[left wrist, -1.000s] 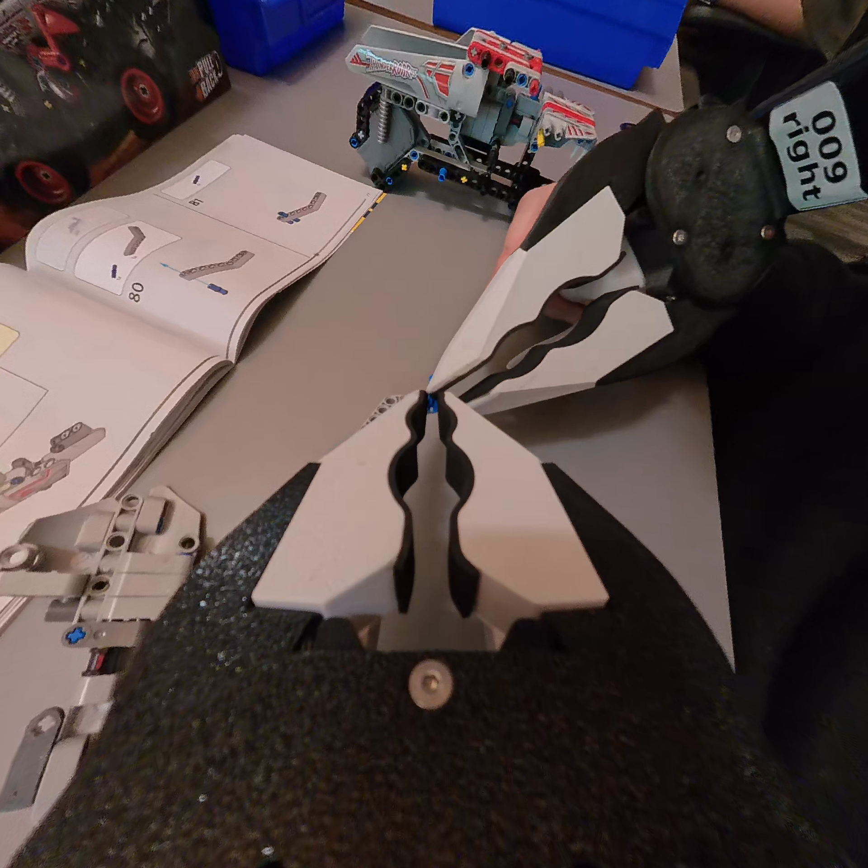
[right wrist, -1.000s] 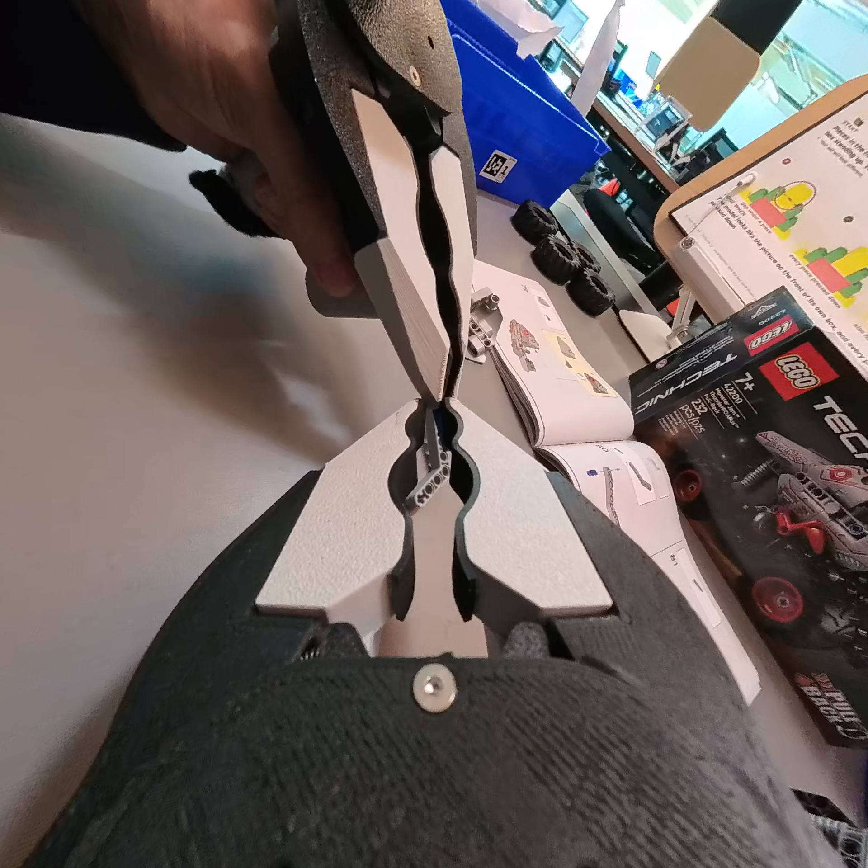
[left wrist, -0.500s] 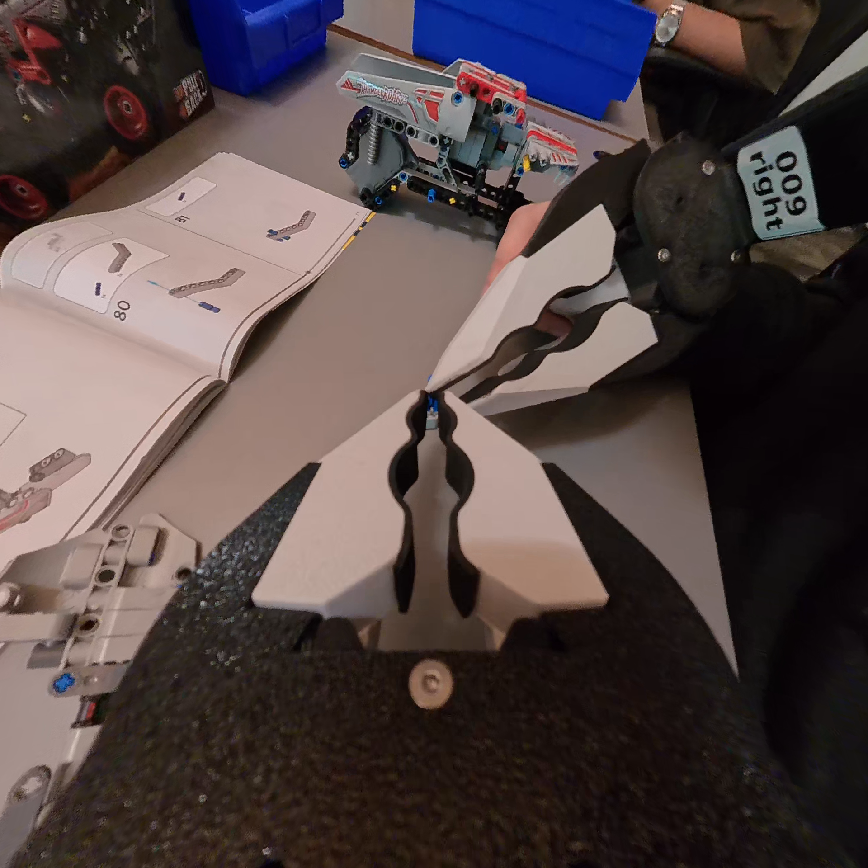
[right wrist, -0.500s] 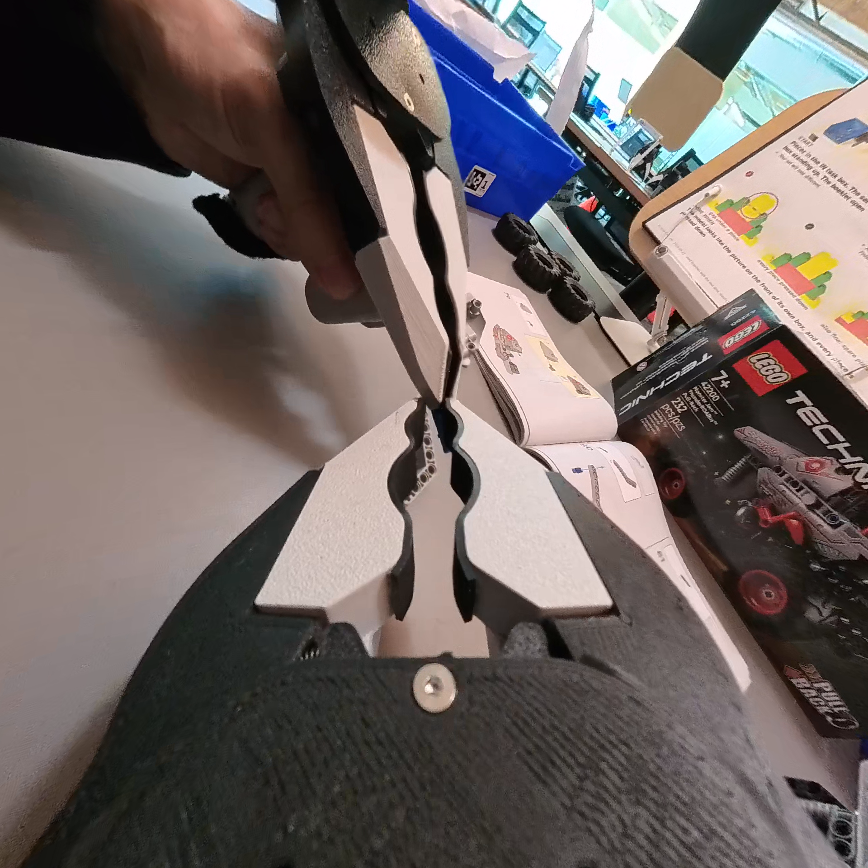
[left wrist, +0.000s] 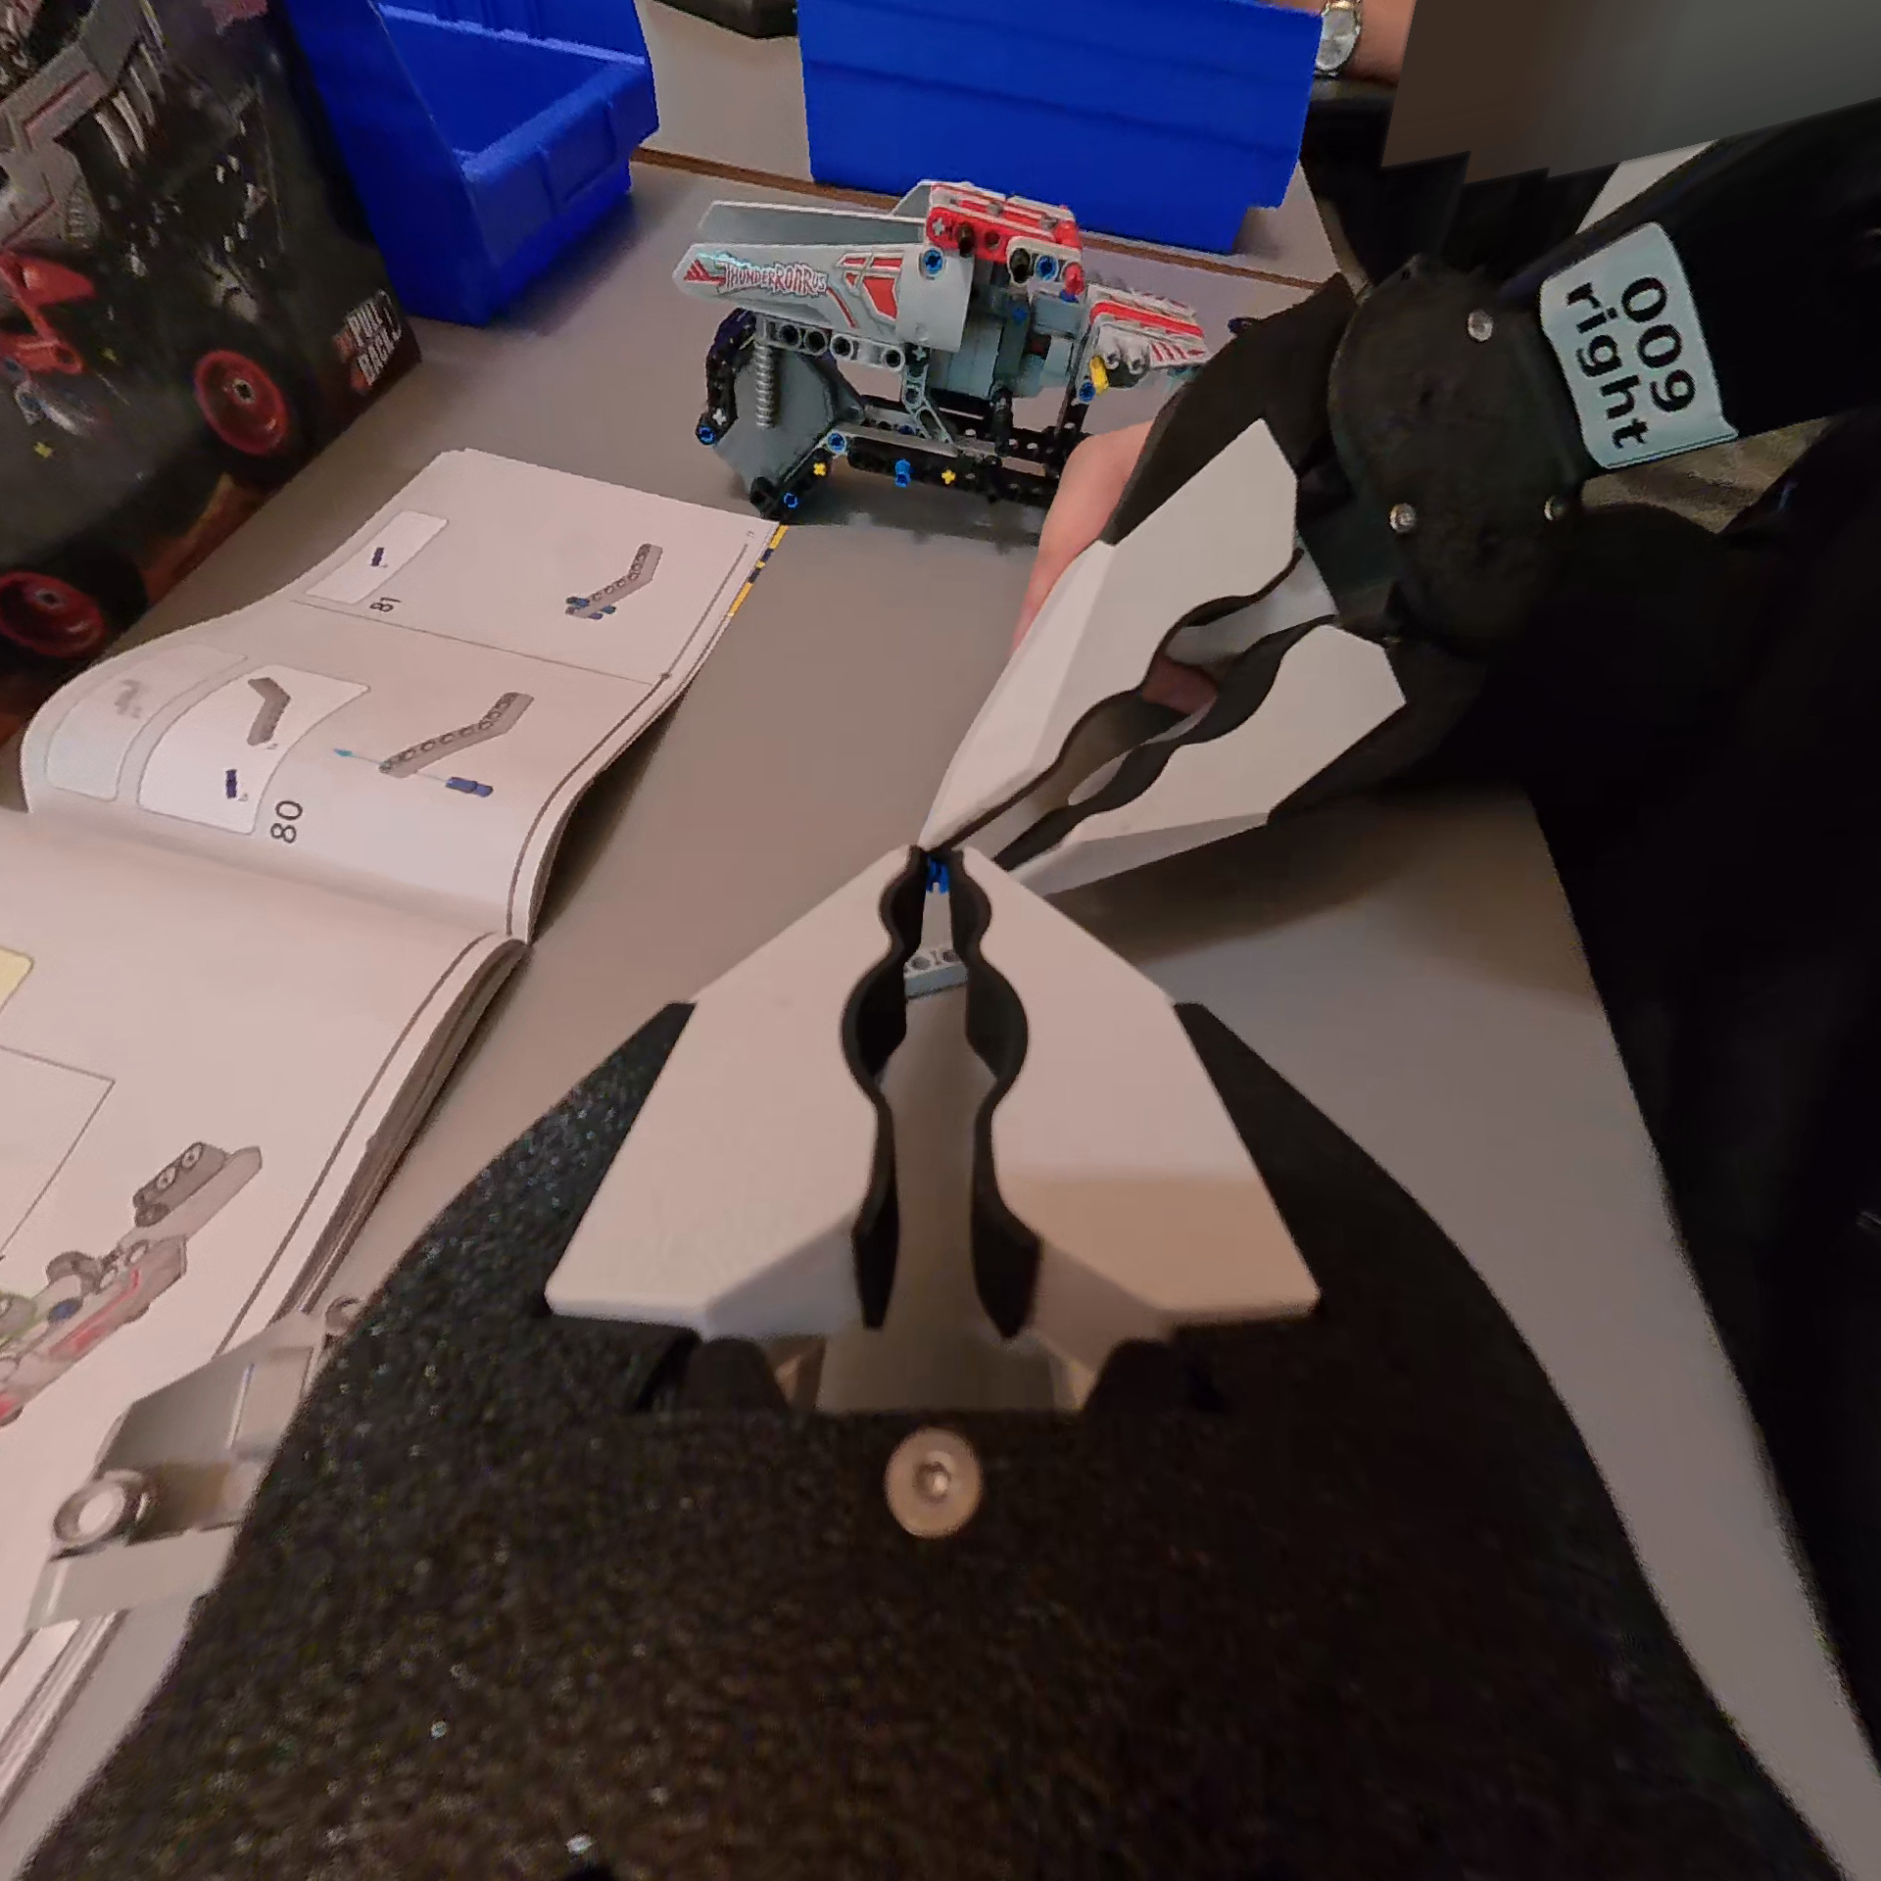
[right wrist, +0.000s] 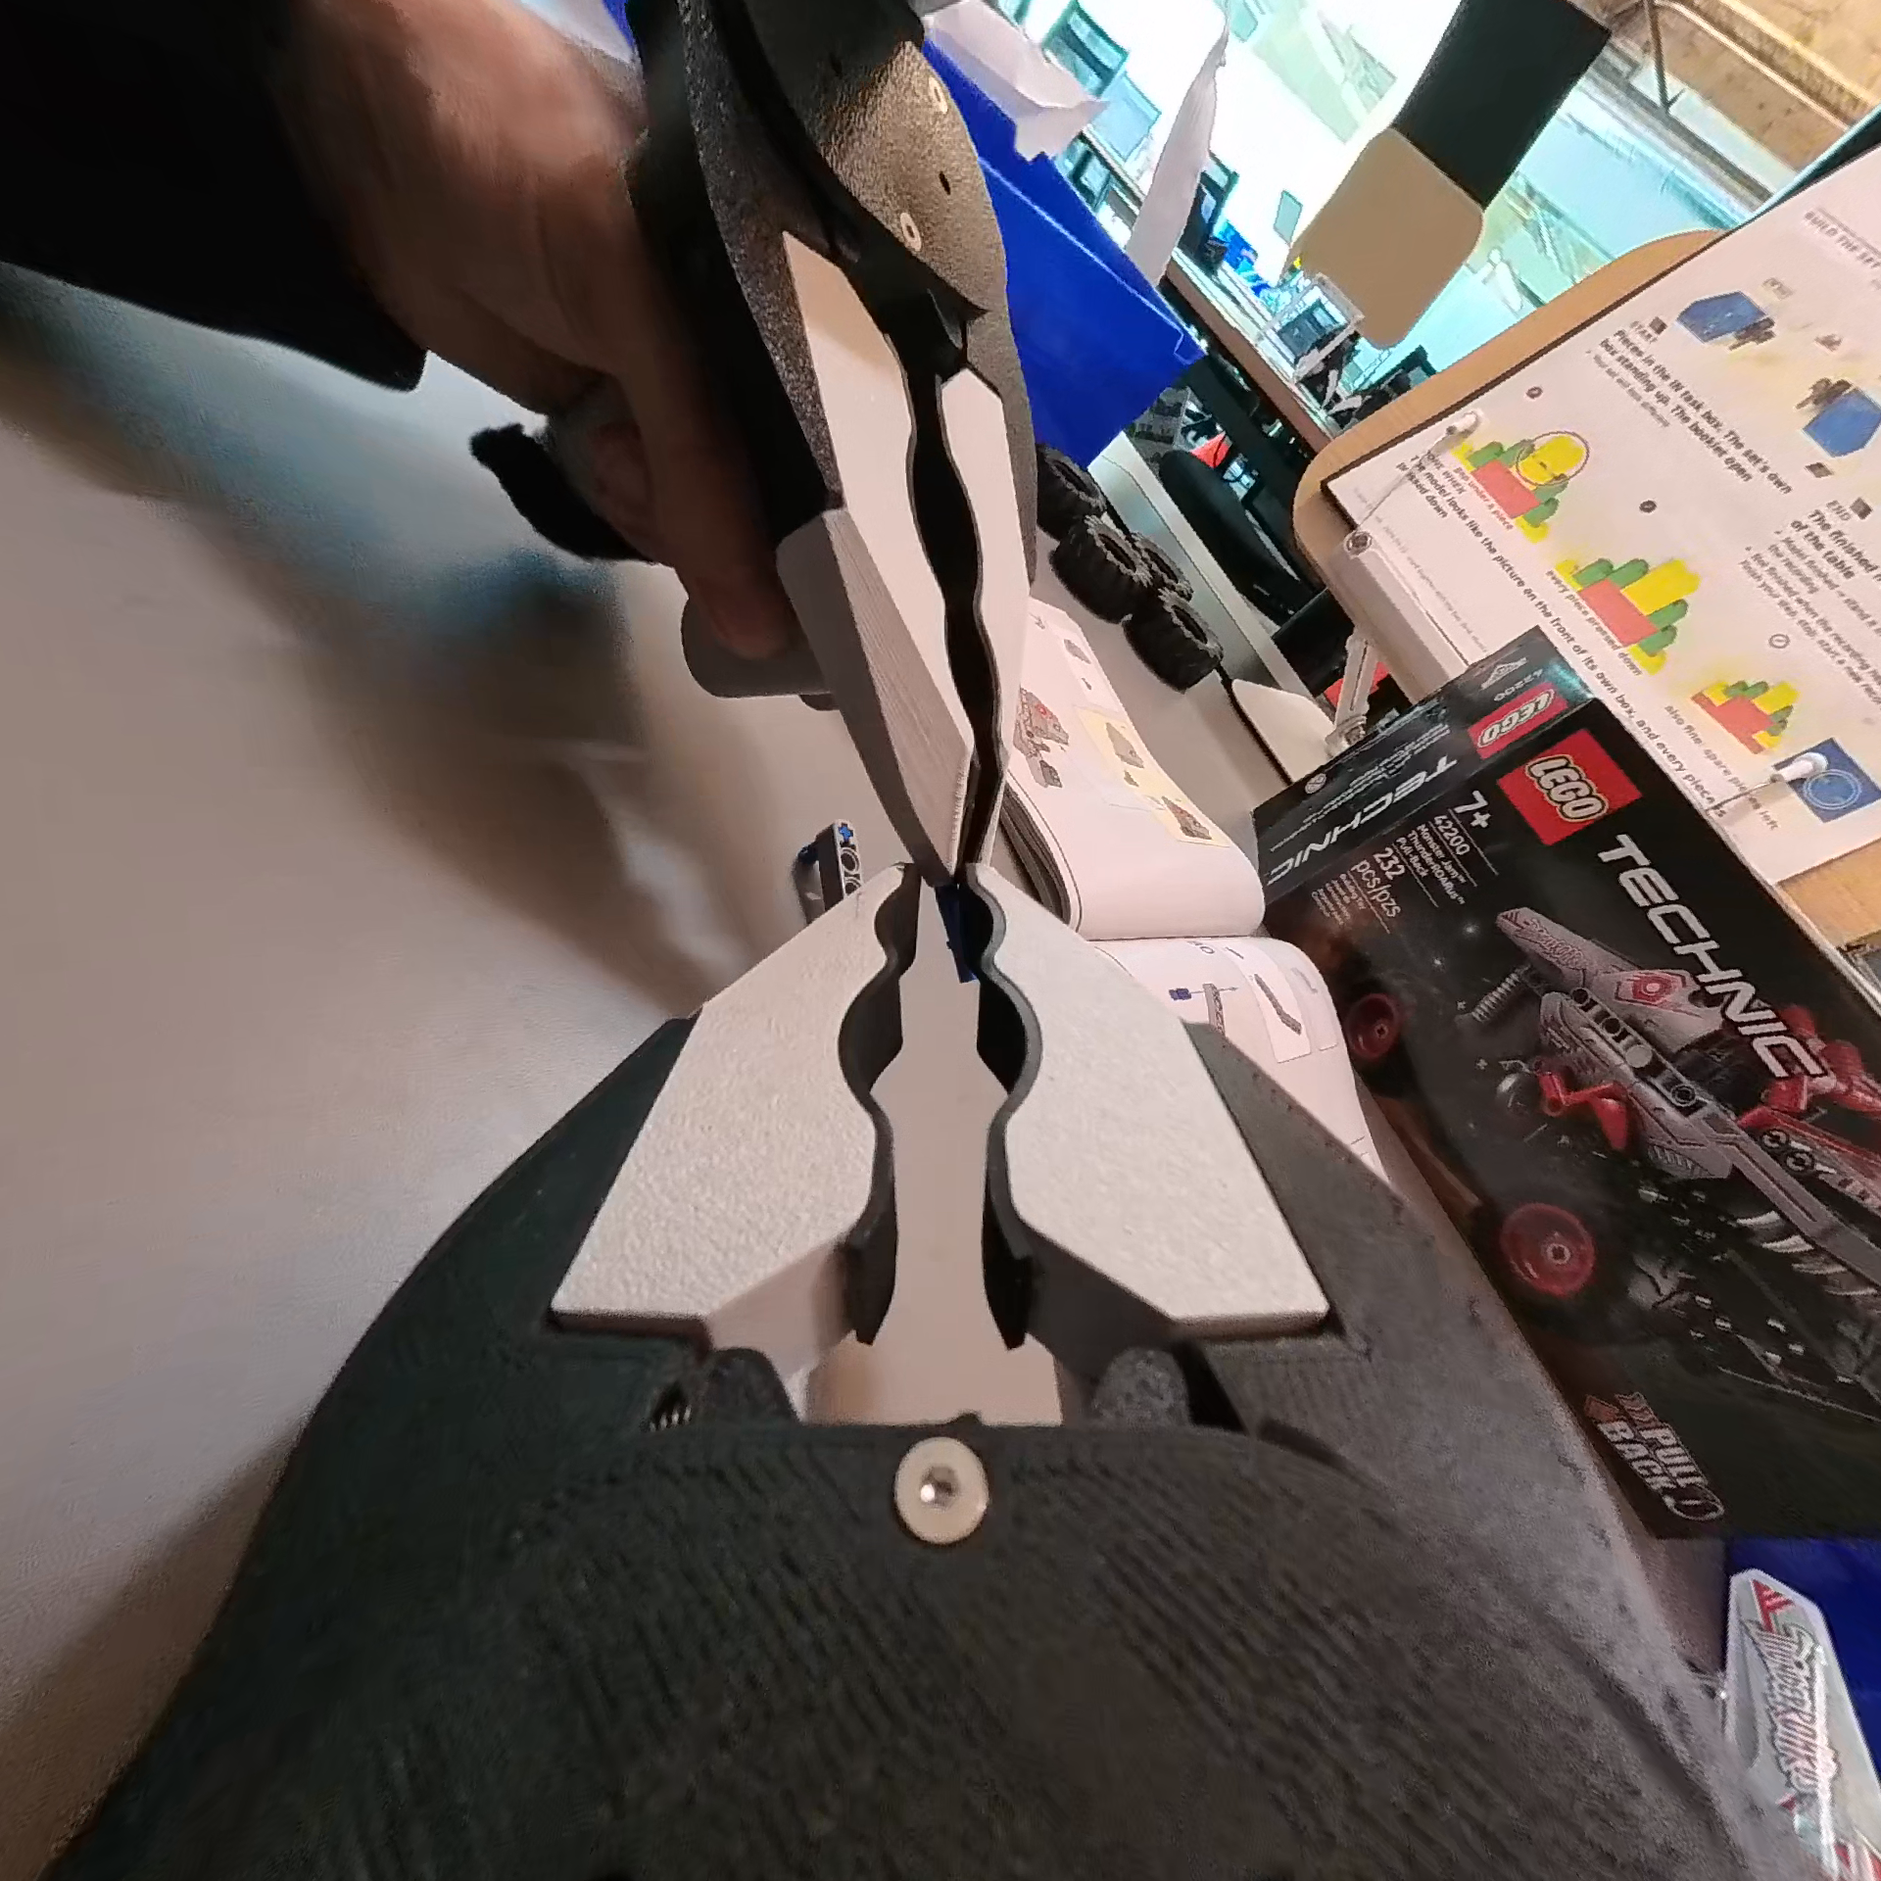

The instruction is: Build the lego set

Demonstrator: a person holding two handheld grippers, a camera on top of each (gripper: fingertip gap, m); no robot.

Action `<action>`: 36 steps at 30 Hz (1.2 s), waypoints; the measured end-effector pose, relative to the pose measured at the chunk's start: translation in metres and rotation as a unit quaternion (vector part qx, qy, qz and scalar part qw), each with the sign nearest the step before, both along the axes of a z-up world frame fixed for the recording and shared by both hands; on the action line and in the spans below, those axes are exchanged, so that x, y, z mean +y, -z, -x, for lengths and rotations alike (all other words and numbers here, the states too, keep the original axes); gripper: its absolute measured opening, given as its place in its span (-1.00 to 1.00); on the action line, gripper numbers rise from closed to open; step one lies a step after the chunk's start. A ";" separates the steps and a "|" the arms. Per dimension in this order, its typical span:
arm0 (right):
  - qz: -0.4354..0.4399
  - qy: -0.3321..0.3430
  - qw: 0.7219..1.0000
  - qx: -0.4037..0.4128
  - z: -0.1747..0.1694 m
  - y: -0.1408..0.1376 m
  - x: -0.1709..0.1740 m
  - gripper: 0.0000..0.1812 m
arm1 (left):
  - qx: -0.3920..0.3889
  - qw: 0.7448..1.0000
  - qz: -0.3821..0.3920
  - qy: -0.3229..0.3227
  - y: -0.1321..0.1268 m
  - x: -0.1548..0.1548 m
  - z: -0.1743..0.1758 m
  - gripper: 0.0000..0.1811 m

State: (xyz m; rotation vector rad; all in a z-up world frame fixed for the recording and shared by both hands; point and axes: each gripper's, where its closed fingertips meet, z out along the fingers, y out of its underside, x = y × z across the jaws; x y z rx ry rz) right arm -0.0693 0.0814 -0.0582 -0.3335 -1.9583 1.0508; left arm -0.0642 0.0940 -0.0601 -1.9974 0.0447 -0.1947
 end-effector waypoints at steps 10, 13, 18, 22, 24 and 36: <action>-0.002 0.009 1.000 0.004 0.005 0.000 0.005 -0.93 | -0.009 1.000 -0.016 -0.003 -0.002 -0.002 0.003 -0.99; 0.000 0.013 1.000 0.006 0.006 -0.001 0.006 -0.92 | -0.003 1.000 -0.016 -0.007 -0.003 -0.005 0.006 -0.99; 0.013 0.021 1.000 0.010 0.007 -0.005 0.009 -0.93 | -0.009 0.999 -0.028 -0.019 -0.007 -0.012 0.011 -0.99; 0.024 0.023 0.999 0.013 0.007 -0.008 0.011 -0.93 | -0.029 0.998 -0.045 -0.024 -0.012 -0.015 0.012 -0.99; 0.031 0.023 0.999 0.011 0.008 -0.009 0.011 -0.93 | -0.046 0.997 -0.063 -0.023 -0.017 -0.015 0.011 -0.99; 0.302 -0.039 0.933 -0.194 0.007 -0.033 0.001 -0.77 | -0.157 0.973 -0.170 -0.020 -0.050 -0.022 0.011 -0.99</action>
